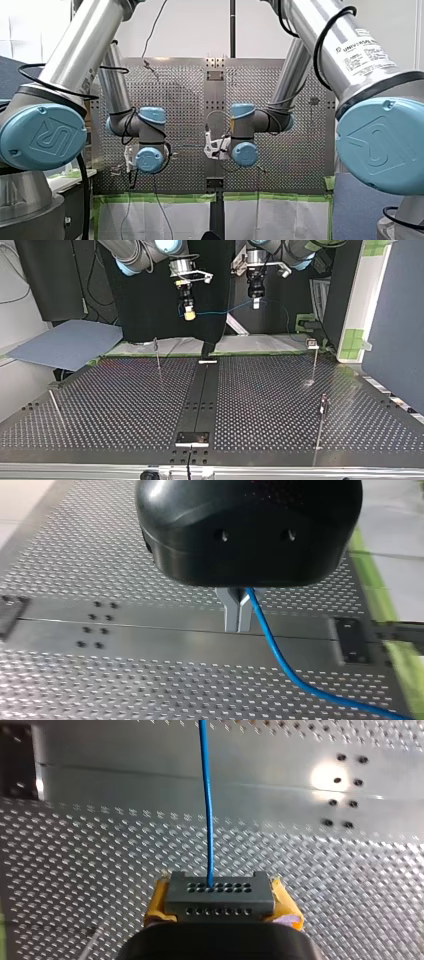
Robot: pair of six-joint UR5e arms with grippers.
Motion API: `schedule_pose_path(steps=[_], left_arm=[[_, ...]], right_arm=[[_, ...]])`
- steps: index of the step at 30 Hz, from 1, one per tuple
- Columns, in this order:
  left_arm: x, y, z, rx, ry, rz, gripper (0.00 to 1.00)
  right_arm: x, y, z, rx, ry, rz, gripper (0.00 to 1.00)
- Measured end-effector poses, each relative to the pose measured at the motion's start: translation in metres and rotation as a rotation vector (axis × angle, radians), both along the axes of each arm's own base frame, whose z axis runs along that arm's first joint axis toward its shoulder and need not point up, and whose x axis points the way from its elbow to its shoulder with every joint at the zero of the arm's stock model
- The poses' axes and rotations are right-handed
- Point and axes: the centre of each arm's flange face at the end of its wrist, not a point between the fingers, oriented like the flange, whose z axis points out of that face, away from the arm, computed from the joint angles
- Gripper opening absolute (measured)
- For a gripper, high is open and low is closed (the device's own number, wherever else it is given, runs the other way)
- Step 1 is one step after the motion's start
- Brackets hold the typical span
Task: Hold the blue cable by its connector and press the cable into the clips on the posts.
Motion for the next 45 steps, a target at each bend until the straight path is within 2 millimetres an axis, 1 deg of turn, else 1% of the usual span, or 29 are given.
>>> schedule_pose_path(steps=[5,9,21,29,33,37,45], left_arm=[[-0.005,0.004,-0.016,0.025,0.043,-0.001,0.02],[-0.007,0.005,-0.022,0.033,0.056,-0.001,0.02],[-0.008,0.006,-0.024,0.038,0.063,-0.001,0.02],[-0.009,0.022,-0.046,0.121,0.137,-0.007,0.02],[-0.011,0.026,-0.057,0.15,0.165,-0.009,0.02],[-0.012,0.027,-0.061,0.158,0.174,-0.01,0.02],[-0.012,0.027,-0.061,0.16,0.176,-0.01,0.02]], right_arm=[[0.006,0.016,-0.018,0.029,0.032,0.03,0.0],[0.008,0.021,-0.023,0.037,0.041,0.038,0.0],[0.008,0.022,-0.024,0.038,0.043,0.04,0.0],[0.008,0.022,-0.024,0.038,0.043,0.04,0.0],[0.008,0.022,-0.024,0.038,0.043,0.04,0.0],[0.008,0.022,-0.024,0.038,0.043,0.04,0.0],[0.008,0.022,-0.024,0.038,0.043,0.04,0.0]])
